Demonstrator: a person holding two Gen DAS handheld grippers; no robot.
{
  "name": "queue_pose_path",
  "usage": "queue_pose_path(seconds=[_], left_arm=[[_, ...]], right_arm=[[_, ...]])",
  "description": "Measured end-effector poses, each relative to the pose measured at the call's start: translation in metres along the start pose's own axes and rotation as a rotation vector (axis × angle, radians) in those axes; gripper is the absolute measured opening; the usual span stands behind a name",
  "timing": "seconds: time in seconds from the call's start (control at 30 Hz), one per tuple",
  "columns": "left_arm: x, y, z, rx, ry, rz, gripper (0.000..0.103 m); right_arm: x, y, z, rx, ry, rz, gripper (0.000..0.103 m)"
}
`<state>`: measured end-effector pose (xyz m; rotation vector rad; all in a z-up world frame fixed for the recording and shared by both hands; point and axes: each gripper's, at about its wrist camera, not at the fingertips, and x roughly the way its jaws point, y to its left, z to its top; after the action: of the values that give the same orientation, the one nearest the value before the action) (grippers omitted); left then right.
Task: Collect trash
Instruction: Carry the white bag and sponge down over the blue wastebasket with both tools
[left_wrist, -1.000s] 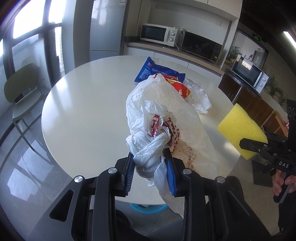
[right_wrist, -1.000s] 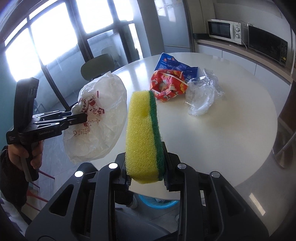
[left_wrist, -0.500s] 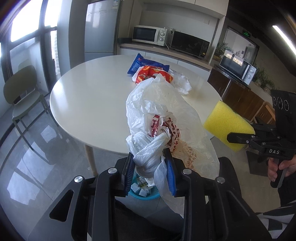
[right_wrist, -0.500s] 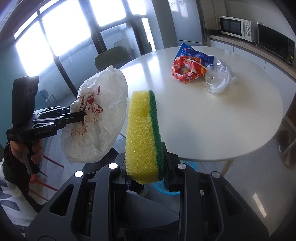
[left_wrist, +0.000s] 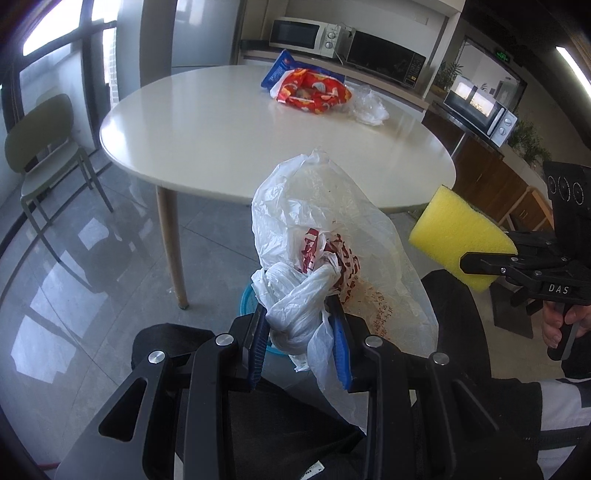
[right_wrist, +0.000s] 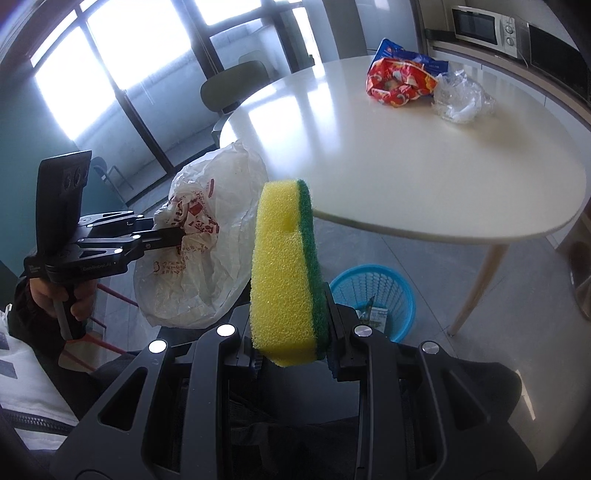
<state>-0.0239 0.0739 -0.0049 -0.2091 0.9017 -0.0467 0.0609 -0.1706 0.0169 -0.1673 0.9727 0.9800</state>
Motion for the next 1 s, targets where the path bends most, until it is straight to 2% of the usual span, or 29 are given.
queue_pose_path(seconds=[0.4,0.83,1.0], left_arm=[[0.065,0.029,-0.027,-0.062,0.138,0.039,0.030],[0.170,0.035,-0.025,-0.085,0.308,0.036,0.030],[0.215,0.042,-0.021,-0.104,0.397,0.044,0.030]], right_arm=[[0.061,-0.035,-0.025,0.089,0.101,-0.001,0.025],[0.165,-0.126,-0.041,0.309,0.251,-0.019,0.025],[0.203,-0.161,-0.048,0.415,0.307,-0.007,0.025]])
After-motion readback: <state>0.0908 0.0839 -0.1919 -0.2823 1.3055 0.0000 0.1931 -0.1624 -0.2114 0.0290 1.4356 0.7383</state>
